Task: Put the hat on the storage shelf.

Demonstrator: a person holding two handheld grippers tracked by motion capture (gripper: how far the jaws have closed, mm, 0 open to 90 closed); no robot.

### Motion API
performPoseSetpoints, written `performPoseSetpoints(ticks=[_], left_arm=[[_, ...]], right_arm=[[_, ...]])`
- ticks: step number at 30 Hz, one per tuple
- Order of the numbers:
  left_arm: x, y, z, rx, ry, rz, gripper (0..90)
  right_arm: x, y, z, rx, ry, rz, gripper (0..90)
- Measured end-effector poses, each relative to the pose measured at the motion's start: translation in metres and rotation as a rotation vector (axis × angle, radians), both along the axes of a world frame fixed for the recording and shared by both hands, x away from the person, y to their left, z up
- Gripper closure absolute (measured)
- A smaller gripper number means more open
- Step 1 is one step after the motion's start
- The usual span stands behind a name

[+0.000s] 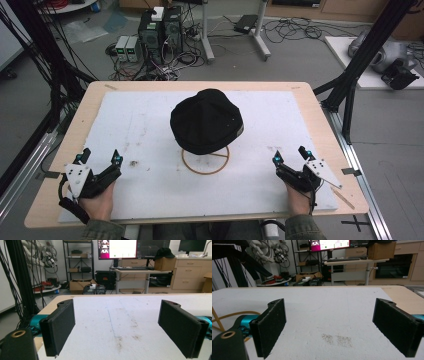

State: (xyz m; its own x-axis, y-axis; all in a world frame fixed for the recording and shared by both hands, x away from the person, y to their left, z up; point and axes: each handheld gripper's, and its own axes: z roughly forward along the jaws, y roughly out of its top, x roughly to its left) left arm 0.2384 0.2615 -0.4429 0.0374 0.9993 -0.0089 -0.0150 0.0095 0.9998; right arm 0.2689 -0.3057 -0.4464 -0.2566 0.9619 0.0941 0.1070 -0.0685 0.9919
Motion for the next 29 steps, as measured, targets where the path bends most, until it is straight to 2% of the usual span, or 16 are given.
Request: performPoseSetpoints(ticks=[29], left_arm=[[0.0026,0.0064,-0.0015,-0.031,0.014,-0.018,16.0]], right_arm=[[0.0019,-0.0012,-0.001,-0.003,0.009,0.01,10.8]])
